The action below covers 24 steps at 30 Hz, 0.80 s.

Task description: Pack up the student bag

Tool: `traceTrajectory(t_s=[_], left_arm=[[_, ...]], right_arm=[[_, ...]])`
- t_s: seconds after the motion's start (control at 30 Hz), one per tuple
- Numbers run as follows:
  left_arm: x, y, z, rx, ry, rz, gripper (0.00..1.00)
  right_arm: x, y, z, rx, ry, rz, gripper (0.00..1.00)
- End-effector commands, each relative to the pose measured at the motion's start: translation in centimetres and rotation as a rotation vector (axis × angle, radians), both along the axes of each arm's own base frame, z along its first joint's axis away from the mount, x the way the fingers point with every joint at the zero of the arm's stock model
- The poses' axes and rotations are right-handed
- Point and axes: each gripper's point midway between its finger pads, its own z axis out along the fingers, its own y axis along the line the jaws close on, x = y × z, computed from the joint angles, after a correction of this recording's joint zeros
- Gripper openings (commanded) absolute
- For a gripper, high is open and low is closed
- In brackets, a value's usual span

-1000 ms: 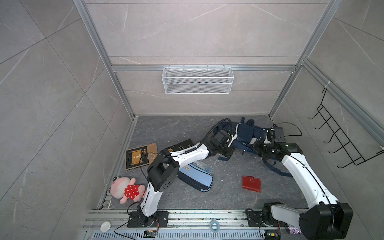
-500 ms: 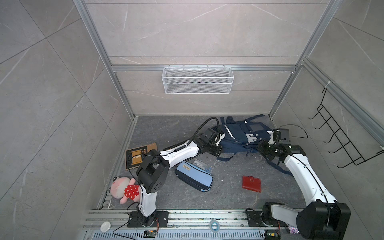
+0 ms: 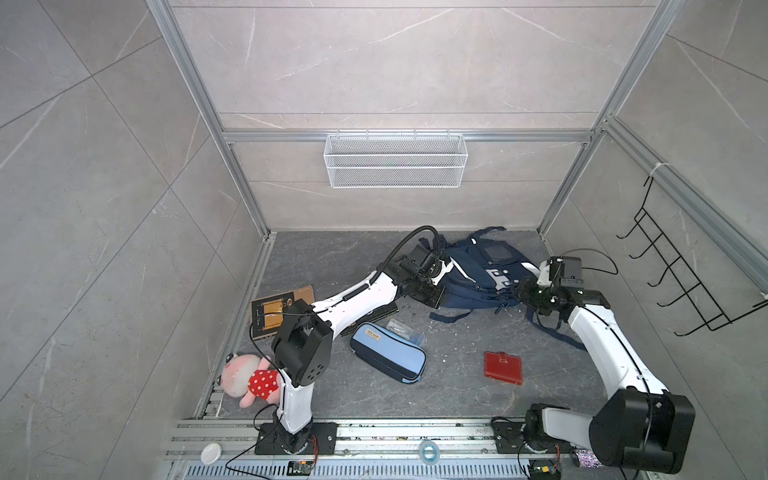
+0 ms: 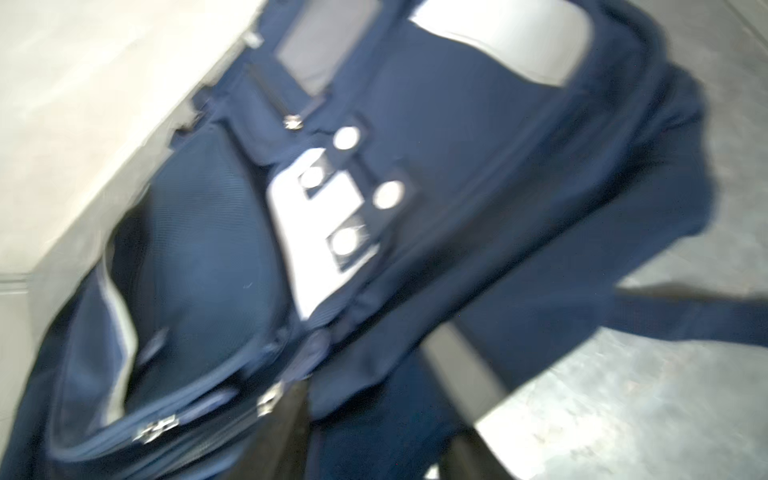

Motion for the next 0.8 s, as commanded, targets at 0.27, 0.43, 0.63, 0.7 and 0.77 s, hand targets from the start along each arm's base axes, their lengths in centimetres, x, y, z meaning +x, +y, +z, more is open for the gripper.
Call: traceTrajectory(t_s=[0.27, 0.43, 0.63, 0.7, 0.77], left_arm=[[-2.1, -2.7, 6.5, -0.153, 0.028, -0.149, 0.0], [-1.5, -1.9, 6.8, -0.144, 0.029, -0.137, 0.0], [-0.8, -1.4, 7.1, -0.152, 0.041, -0.101, 0.0], [-0.4, -1.4, 7.1, -0.159, 0.044, -0.09, 0.0], [-0.3, -1.4, 7.2, -0.162, 0.043, -0.088, 0.0]], right_arm=[[-3.3, 10.1, 9.8, -0.014, -0.399, 0.606, 0.71], [-3.9, 12.9, 8.5, -0.034, -0.337, 0.776, 0.71], [-5.3, 16.3, 5.3, -0.029, -0.293, 0.906, 0.7], [-5.7, 16.7, 3.8, -0.08, -0.248, 0.945, 0.7], [-5.3, 16.3, 2.9, -0.13, -0.224, 0.941, 0.69]])
